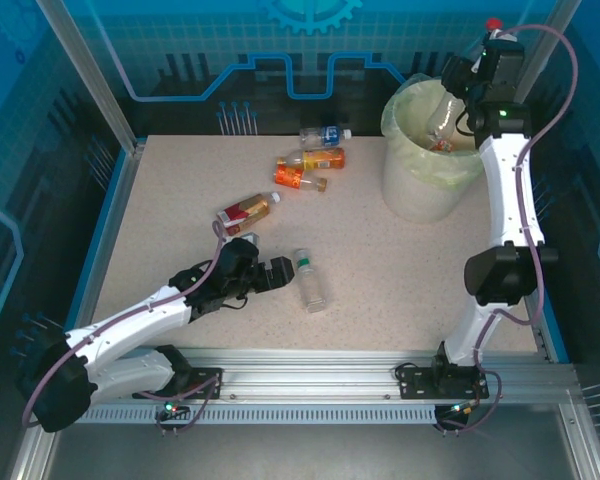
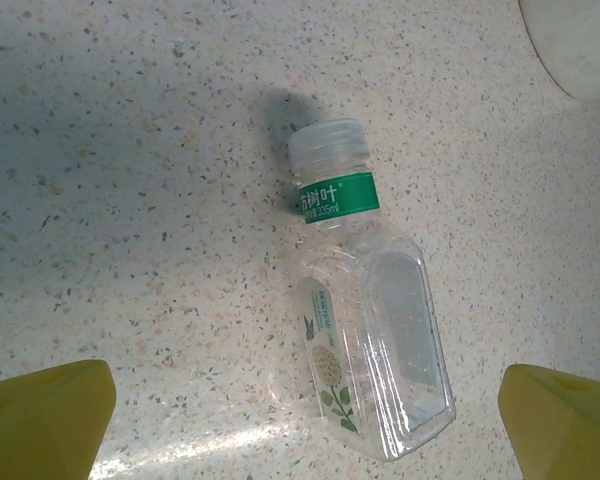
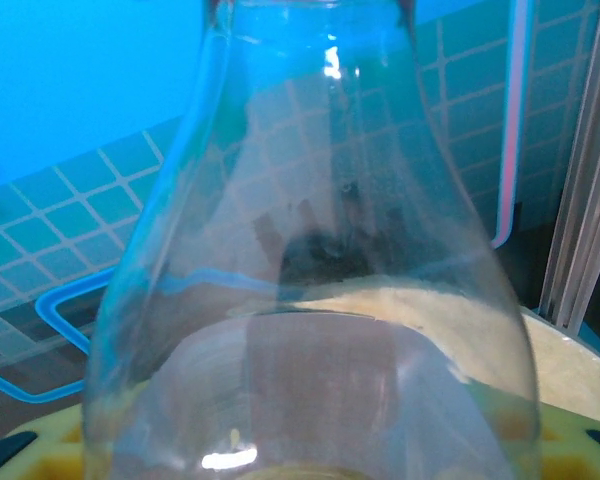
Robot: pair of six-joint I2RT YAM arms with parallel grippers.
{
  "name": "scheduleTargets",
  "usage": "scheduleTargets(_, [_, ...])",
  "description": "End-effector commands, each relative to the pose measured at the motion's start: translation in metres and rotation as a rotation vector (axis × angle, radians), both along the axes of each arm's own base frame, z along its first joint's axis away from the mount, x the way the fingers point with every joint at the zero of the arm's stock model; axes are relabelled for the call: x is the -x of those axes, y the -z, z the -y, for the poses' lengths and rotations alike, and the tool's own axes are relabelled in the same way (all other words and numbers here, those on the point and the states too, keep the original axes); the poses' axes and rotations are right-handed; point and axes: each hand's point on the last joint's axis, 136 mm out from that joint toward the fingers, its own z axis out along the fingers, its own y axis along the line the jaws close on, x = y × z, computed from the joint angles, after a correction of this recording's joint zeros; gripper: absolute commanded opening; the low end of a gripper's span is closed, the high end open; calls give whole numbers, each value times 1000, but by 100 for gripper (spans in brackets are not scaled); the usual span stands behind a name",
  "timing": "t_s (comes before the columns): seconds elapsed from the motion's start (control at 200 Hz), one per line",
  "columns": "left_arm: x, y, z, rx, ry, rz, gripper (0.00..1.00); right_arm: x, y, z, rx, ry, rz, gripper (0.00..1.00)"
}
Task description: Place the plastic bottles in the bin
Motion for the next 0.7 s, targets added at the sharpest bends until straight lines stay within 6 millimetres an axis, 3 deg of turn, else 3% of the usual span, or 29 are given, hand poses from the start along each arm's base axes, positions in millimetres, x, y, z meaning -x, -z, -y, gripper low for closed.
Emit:
scheduleTargets(0.0, [2,3,-2,-13,-17,-24,99,-12,11,2,32,-29,-24,38])
scheduleTargets(0.295, [0,8,9,-7,19,-48,99,-32,58,-35,29,-254,-101,50])
scheduleTargets(0.53, [2,19,31,0,116,-102,99,-27,73,-53,70,-333,-143,71])
scheduleTargets(0.695, [3,20,39,-18,145,-96,99,-16,66,-54,101,-326,-140,81])
